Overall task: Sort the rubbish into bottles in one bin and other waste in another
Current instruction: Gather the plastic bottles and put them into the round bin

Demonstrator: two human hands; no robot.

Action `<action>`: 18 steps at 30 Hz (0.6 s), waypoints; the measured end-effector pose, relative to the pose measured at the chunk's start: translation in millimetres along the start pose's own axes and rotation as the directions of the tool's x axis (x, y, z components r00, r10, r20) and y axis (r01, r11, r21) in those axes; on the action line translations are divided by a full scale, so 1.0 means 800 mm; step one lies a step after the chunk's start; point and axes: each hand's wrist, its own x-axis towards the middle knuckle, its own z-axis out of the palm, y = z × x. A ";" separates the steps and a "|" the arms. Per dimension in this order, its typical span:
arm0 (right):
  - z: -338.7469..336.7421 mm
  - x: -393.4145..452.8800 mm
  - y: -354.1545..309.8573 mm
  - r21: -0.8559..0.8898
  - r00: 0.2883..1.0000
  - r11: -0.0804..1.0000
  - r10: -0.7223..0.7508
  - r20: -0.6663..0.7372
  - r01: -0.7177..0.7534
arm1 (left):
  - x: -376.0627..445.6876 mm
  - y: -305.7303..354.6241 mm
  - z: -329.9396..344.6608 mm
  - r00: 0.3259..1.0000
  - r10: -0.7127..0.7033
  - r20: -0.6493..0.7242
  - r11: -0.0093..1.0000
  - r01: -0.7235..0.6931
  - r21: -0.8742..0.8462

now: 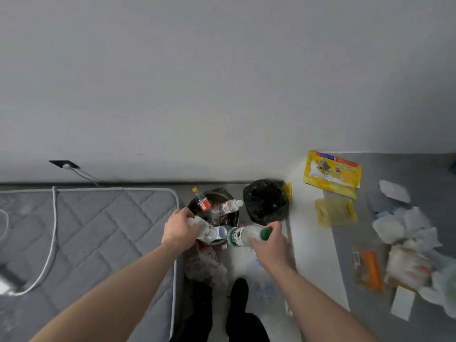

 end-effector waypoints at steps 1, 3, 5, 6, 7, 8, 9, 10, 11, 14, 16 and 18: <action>0.014 0.018 0.000 0.014 1.000 1.000 0.009 0.001 -0.009 | 0.020 -0.006 0.008 1.000 -0.005 0.008 1.000 0.005 0.002; 0.044 0.054 0.002 0.044 0.999 0.999 0.027 0.020 -0.027 | 0.058 -0.018 0.027 1.000 -0.010 0.018 1.000 0.010 0.000; 0.077 0.094 0.009 0.059 0.998 0.998 0.035 0.046 -0.038 | 0.097 -0.034 0.054 1.000 -0.013 0.015 1.000 0.013 -0.016; 0.089 0.109 0.011 0.064 0.998 0.997 0.036 0.053 -0.040 | 0.110 -0.040 0.064 1.000 -0.014 0.020 1.000 0.014 -0.019; 0.100 0.124 0.013 0.067 0.998 0.997 0.035 0.056 -0.039 | 0.123 -0.046 0.074 0.999 -0.019 0.026 1.000 0.020 -0.021; 0.118 0.144 0.017 0.061 0.997 0.998 0.030 0.065 -0.034 | 0.139 -0.055 0.089 0.999 -0.024 0.029 0.999 0.025 -0.020; 0.135 0.162 0.021 0.050 0.996 0.998 0.028 0.079 -0.032 | 0.153 -0.063 0.102 0.999 -0.027 0.029 1.000 0.027 -0.015; 0.151 0.179 0.026 0.047 0.996 0.998 0.028 0.088 -0.032 | 0.167 -0.070 0.114 0.999 -0.024 0.028 1.000 0.024 -0.007; 0.166 0.195 0.030 0.050 0.995 0.998 0.031 0.098 -0.036 | 0.179 -0.076 0.125 0.999 -0.022 0.025 1.000 0.023 -0.007; 0.204 0.227 0.041 0.037 0.990 0.999 0.029 0.138 -0.035 | 0.205 -0.092 0.148 0.999 -0.038 0.015 0.999 0.038 -0.012; 0.219 0.242 0.045 0.019 0.987 0.999 0.027 0.156 -0.031 | 0.216 -0.100 0.158 0.999 -0.047 0.010 0.999 0.047 0.002; 0.234 0.257 0.049 0.015 0.987 0.999 0.032 0.160 -0.035 | 0.225 -0.105 0.165 0.999 -0.042 0.018 0.999 0.042 0.029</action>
